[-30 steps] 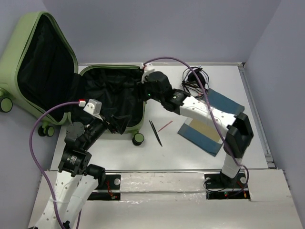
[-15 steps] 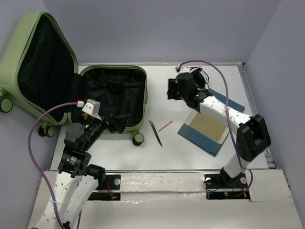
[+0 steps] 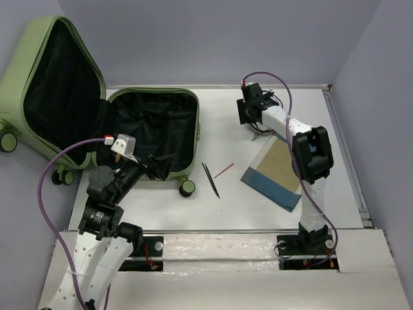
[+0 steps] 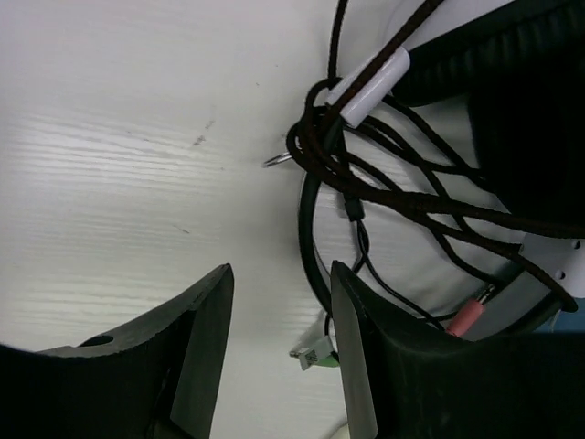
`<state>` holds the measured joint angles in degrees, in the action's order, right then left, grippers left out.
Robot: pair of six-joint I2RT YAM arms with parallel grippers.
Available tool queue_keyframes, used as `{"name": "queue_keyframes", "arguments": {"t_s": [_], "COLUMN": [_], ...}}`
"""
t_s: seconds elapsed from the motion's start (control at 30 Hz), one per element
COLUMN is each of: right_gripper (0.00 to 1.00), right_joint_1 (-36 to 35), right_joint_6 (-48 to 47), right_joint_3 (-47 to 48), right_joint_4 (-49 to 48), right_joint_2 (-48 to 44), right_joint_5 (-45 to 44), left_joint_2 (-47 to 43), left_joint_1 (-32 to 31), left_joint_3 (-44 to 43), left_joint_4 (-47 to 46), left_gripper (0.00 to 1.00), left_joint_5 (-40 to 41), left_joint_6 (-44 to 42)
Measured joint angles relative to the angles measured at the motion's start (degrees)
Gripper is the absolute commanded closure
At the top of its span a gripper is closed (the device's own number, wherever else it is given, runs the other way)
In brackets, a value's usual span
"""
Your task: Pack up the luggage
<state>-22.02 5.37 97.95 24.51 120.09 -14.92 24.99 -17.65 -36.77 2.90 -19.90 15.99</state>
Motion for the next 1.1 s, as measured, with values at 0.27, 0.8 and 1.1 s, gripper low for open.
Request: {"name": "queue_keyframes", "arguments": {"t_s": [0.27,0.8,1.1], "right_gripper": [0.67,0.93,0.93], "right_joint_1": [2.03,-0.2,-17.55], "right_joint_6": [-4.02,-15.28,-17.84], "right_joint_3": [9.77,18.53,20.26], "right_joint_4": [4.02,5.97,4.09], "right_joint_2": [10.08,17.53,6.67], "right_joint_5": [-0.2,-3.93,-5.01], "left_joint_2": [0.37,0.39,-0.39], "left_joint_1": [0.0,0.0,0.24], "left_joint_3": [0.0,-0.02,-0.35], "left_joint_4": [0.0,0.04,1.53], "left_gripper": [0.01,0.01,0.01], "left_joint_5": [0.0,0.07,3.58], "left_joint_6": [-0.02,-0.02,-0.09]}}
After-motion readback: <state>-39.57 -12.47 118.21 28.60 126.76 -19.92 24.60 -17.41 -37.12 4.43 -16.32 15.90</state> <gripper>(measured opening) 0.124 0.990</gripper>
